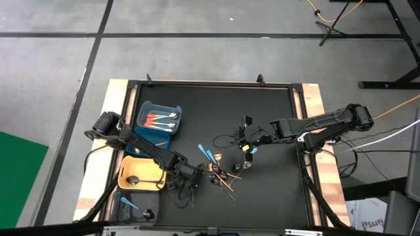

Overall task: Sort silverware by color (type)
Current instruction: Put the black spoon into the orange bin

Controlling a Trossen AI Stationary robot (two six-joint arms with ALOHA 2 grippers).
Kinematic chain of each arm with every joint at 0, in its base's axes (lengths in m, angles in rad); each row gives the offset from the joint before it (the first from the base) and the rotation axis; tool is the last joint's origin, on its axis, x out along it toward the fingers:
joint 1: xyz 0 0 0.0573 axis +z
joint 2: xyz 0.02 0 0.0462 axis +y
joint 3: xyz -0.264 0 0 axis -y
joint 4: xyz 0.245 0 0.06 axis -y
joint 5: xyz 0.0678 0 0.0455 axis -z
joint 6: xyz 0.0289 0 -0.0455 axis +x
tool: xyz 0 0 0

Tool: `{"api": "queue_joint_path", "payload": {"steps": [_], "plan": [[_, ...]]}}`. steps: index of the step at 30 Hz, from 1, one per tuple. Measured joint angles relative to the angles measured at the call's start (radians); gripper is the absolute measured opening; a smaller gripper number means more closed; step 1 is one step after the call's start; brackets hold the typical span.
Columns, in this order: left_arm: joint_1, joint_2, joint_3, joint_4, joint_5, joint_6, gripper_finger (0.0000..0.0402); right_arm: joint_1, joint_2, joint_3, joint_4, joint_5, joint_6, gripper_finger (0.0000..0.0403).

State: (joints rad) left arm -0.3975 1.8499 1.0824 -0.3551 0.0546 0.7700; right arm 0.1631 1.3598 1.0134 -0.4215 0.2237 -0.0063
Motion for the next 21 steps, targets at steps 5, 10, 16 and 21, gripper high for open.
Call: {"api": "queue_joint_path", "payload": {"steps": [5, 10, 16, 21], "plan": [[0.0, 0.016, 0.0, 0.007, 0.001, 0.0, 0.0098, 0.0, 0.0, 0.0, 0.0, 0.0, 0.0, 0.0103], [0.004, 0.017, 0.0, 0.007, 0.001, 0.0, 0.0095, 0.0, 0.0, 0.0, 0.0, 0.0, 0.0, 0.0103], [0.009, 0.017, 0.0, 0.007, -0.006, 0.0, 0.006, 0.0, 0.0, 0.0, 0.0, 0.0, 0.0, 0.0103], [0.009, 0.018, 0.0, 0.008, -0.013, 0.0, 0.0018, 0.0, 0.0, 0.0, 0.0, 0.0, 0.0, 0.0103]]}}
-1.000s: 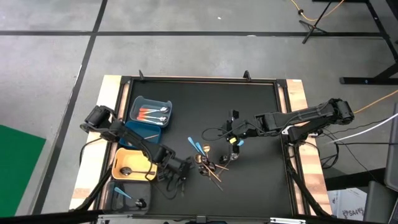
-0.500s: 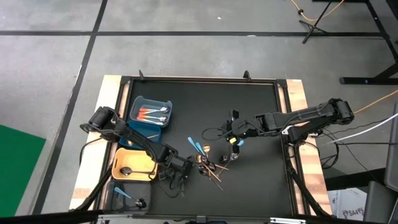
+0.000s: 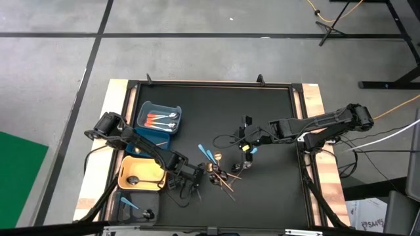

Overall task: Sort silverware by color (type)
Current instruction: Put the black spoon into the orange bin

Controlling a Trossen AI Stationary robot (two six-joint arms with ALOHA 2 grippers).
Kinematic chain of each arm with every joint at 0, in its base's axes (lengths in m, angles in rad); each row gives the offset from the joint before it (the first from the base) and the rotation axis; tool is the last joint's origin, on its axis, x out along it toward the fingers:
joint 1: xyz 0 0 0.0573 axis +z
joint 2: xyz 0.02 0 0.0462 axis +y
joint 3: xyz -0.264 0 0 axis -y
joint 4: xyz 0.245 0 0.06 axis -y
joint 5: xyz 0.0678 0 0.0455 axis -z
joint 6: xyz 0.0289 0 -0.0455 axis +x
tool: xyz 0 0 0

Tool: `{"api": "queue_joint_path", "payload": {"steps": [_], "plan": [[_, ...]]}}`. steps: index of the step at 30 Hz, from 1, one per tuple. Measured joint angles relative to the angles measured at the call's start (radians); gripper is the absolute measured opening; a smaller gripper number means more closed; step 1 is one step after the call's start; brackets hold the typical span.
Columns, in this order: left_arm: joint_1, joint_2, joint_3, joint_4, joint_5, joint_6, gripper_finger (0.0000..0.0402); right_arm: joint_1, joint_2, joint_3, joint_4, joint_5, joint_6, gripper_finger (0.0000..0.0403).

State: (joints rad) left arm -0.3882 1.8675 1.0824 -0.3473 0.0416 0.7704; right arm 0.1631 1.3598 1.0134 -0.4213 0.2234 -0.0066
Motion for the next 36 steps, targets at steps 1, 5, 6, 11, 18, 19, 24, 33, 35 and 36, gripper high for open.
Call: {"api": "queue_joint_path", "payload": {"steps": [1, 5, 6, 11, 18, 19, 24, 33, 35, 36], "plan": [[0.0, 0.0, 0.0, 0.0, -0.001, 0.0, 0.0012, 0.0, 0.0, 0.0, 0.0, 0.0, 0.0, 0.0103], [0.0, 0.0, 0.0, 0.003, -0.005, 0.0, 0.0008, 0.0, 0.0, 0.0, 0.0, 0.0, 0.0, 0.0103], [0.0, 0.0, 0.0, 0.003, -0.006, 0.0, 0.0009, 0.0, 0.0, 0.0, 0.0, 0.0, 0.0, 0.0103], [0.0, -0.009, 0.0, 0.01, -0.007, -0.037, 0.0007, 0.0, 0.0, 0.0, 0.0, 0.0, 0.0, 0.0103], [0.0, -0.068, 0.015, 0.022, -0.014, -0.175, 0.0007, 0.0, 0.0, 0.0, 0.0, 0.0, 0.0, 0.0103], [0.0, -0.08, 0.023, 0.022, -0.016, -0.196, 0.0007, 0.0, 0.0, 0.0, 0.0, -0.001, 0.0, 0.0103], [0.0, -0.155, 0.072, -0.001, -0.053, -0.331, 0.0007, 0.0, 0.0, 0.0, 0.0, -0.001, 0.0, 0.0103], [-0.007, -0.344, 0.195, -0.28, -0.084, -0.696, 0.0007, 0.0, 0.0, 0.0, 0.001, 0.001, -0.002, 0.0103], [-0.014, -0.389, 0.2, -0.332, -0.084, -0.79, 0.0007, 0.0, 0.0, 0.0, 0.001, 0.001, -0.002, 0.0103], [-0.02, -0.412, 0.201, -0.36, -0.085, -0.834, 0.0007, 0.0, 0.0, 0.0, 0.001, 0.001, -0.003, 0.0103]]}}
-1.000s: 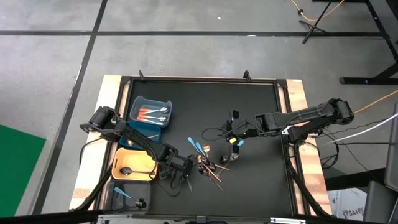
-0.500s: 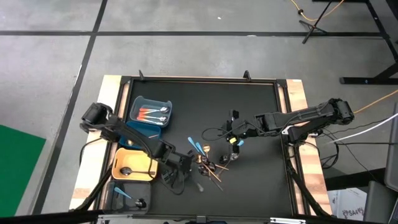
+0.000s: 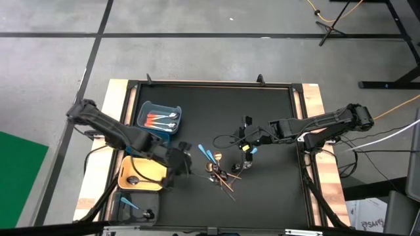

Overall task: Sort silverware by color (type)
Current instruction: Put the black spoon into the orange bin

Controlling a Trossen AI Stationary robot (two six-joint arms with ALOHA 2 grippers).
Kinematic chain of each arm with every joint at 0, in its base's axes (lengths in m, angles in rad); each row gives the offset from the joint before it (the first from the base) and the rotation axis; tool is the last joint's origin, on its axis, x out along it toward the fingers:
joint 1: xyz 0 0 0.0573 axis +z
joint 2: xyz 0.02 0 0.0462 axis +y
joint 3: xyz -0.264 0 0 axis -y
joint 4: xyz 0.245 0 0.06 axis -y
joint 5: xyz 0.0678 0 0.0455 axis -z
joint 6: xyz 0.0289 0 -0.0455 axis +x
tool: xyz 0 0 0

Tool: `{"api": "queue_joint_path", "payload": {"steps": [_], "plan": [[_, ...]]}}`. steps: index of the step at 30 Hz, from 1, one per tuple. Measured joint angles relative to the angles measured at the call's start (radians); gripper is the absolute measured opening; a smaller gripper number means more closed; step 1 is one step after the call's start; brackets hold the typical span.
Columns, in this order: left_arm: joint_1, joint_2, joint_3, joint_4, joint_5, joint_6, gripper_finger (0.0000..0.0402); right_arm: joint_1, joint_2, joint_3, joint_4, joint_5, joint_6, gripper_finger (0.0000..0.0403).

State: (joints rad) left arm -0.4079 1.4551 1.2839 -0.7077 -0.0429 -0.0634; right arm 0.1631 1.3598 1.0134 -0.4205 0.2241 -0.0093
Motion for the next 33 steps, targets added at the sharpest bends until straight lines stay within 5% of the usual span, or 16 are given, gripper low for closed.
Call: {"api": "queue_joint_path", "payload": {"steps": [16, 24, 33], "plan": [[-0.22, -0.116, -0.001, -0.669, -0.139, -0.675, 0.0007, 0.0, 0.0, 0.0, 0.0, 0.0, 0.0, 0.0103], [-0.335, -0.115, -0.086, -0.678, -0.166, -0.915, 0.0007, 0.0, 0.0, 0.0, 0.0, 0.0, 0.0, 0.0103], [-0.431, -0.114, -0.194, -0.614, -0.086, -1.079, 0.0007, 0.0, 0.0, 0.0, 0.0, 0.0, 0.0, 0.0103]]}}
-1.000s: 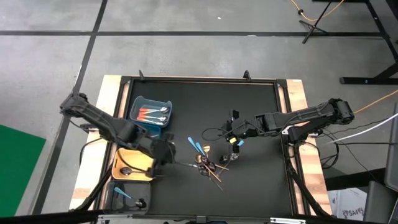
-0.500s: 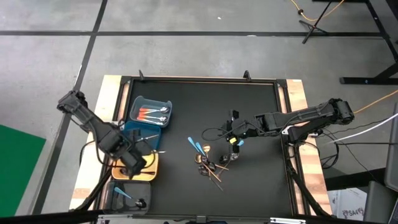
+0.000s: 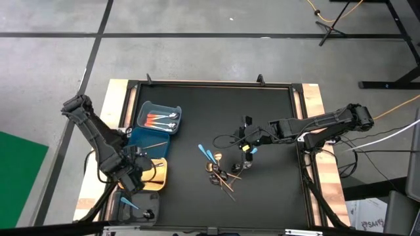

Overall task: Sort silverware by color (type)
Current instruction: Put the black spoon into the orange bin, then put the blue spoon into the black bin

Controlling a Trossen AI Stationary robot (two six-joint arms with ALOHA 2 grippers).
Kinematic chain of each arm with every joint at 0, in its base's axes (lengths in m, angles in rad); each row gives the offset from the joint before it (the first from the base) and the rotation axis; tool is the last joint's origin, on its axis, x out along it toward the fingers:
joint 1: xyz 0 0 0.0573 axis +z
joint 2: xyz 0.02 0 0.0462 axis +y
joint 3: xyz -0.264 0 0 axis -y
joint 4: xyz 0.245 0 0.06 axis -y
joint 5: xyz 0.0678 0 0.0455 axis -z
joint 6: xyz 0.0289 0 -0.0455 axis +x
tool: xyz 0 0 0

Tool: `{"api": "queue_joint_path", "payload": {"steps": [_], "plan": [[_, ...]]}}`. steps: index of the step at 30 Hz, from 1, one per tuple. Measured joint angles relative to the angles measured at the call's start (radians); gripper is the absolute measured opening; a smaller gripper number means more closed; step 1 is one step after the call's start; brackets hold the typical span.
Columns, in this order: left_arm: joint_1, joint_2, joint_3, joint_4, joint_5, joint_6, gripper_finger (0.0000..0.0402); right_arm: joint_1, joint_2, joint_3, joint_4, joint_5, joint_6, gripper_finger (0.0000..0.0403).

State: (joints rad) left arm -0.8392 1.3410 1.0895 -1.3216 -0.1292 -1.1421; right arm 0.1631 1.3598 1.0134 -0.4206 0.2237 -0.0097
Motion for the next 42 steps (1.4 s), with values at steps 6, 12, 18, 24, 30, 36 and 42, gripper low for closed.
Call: {"api": "queue_joint_path", "payload": {"steps": [6, 12, 18, 24, 30, 36, 42], "plan": [[-0.034, 0.0, -0.03, 0.022, -0.012, -0.008, 0.0007, 0.0, 0.0, 0.0, 0.0, 0.0, 0.0, 0.0103], [-0.035, 0.0, -0.115, 0.138, -0.015, -0.008, 0.0007, 0.0, 0.0, 0.0, 0.0, 0.0, 0.0, 0.0103], [-0.035, 0.0, -0.23, 0.278, -0.008, -0.008, 0.0007, 0.0, 0.0, 0.0, -0.001, 0.0, 0.0, 0.0103], [-0.035, 0.0, -0.303, 0.335, -0.008, -0.05, 0.0013, 0.0, 0.0, 0.0, 0.0, 0.0, 0.0, 0.0103], [-0.035, 0.0, -0.333, 0.338, -0.007, -0.186, 0.0047, 0.0, 0.0, 0.0, 0.0, 0.0, 0.0, 0.0103], [-0.035, 0.0, -0.336, 0.339, 0.047, -0.217, 0.0062, 0.0, 0.0, 0.0, -0.001, 0.0, 0.0, 0.0103], [-0.035, 0.0, -0.336, 0.339, 0.046, -0.216, 0.0064, 0.0, 0.0, 0.0, -0.001, 0.0, 0.0, 0.0103]]}}
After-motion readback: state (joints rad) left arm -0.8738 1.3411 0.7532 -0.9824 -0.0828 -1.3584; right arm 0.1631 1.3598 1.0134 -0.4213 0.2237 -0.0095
